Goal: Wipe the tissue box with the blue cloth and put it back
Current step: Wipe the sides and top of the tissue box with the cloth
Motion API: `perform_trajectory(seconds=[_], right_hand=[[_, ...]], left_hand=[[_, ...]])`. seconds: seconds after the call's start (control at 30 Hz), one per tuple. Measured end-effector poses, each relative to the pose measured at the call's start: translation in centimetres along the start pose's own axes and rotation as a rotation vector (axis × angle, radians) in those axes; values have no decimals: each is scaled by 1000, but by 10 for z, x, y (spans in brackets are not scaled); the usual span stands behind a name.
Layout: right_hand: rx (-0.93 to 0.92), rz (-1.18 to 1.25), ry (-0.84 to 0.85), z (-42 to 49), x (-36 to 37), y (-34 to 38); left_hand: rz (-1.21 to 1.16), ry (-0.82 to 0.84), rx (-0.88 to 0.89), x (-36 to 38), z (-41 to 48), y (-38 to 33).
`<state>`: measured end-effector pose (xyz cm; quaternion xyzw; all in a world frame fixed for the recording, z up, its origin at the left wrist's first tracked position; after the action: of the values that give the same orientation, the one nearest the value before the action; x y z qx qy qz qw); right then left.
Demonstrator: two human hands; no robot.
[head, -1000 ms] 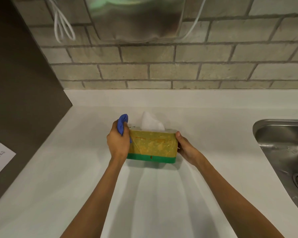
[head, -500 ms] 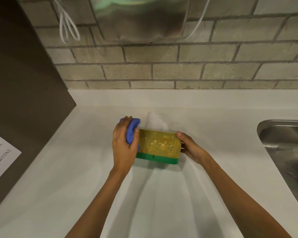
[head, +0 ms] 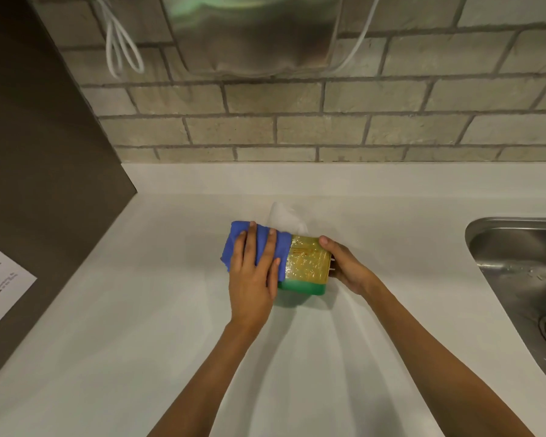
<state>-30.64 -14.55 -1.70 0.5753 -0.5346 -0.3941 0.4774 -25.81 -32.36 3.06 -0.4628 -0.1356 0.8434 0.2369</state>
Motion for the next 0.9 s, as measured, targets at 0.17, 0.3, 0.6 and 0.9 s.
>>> perform_trajectory(seconds=[0.17,0.3,0.6,0.9], right_hand=[[-11,-33,-24,3,0,-1],[-11,-34,-39,4,1,-2],[-5,-53,-17,4,-2,1],[-9,-30,9,3,-6,0]], left_hand=[[-72,-30,-96,-6,-8,28],[-140,-74,-229,-4,8,16],[-29,-45,70,8,-26,20],[55,-56,264,19,-27,-13]])
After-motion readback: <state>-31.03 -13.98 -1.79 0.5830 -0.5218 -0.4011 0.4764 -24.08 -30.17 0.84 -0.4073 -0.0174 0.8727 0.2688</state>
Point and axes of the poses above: each hand's wrist, its own z-axis towards the middle knuckle, its own x-axis out of the palm, y = z × x, the point moved 4 cm from there along z, towards the middle knuckle, and after that the axes turned 6 degrees about -x, right-handed, at the moved point
